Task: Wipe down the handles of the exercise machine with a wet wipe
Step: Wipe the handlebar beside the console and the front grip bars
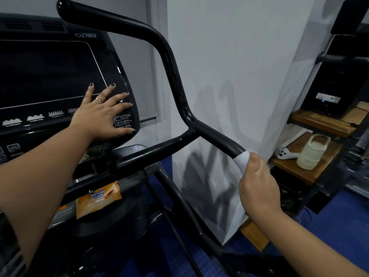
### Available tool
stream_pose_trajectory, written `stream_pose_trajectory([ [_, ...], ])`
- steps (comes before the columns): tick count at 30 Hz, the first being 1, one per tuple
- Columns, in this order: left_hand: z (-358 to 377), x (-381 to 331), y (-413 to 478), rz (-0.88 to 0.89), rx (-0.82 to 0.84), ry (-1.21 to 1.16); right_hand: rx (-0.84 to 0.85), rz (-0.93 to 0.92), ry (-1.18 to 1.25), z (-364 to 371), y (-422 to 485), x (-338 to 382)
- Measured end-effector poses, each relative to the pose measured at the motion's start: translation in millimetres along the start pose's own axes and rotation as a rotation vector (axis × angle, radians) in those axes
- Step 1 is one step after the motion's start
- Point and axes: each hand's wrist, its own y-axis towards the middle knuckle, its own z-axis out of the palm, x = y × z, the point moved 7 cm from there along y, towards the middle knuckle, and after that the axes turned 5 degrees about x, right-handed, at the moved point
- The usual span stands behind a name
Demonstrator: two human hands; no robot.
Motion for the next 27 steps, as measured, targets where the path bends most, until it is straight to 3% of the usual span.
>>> stream_pose_trajectory([
  [4,-0.6,0.6,-0.2,-0.010,0.003,0.004,-0.053,-0.120,-0.146,-6.9,10.1,20.2],
  [11,-1.6,0.0,-0.3,-0.016,-0.009,-0.015,0.113,-0.212,-0.435,-2.2,63.9,65.4],
  [18,-1.9,-0.2,-1.0,-0.030,-0.034,-0.017,0.273,-0.195,-0.465,24.2,113.4,120.3],
  [23,-2.3,-0.2,-0.6,-0.035,-0.048,-0.008,0.448,-0.133,-0.243,34.0,140.6,134.8],
  [27,-2.7,-0.3,-0.5,-0.036,-0.044,-0.010,0.764,-0.171,0.043,30.0,150.1,120.1],
])
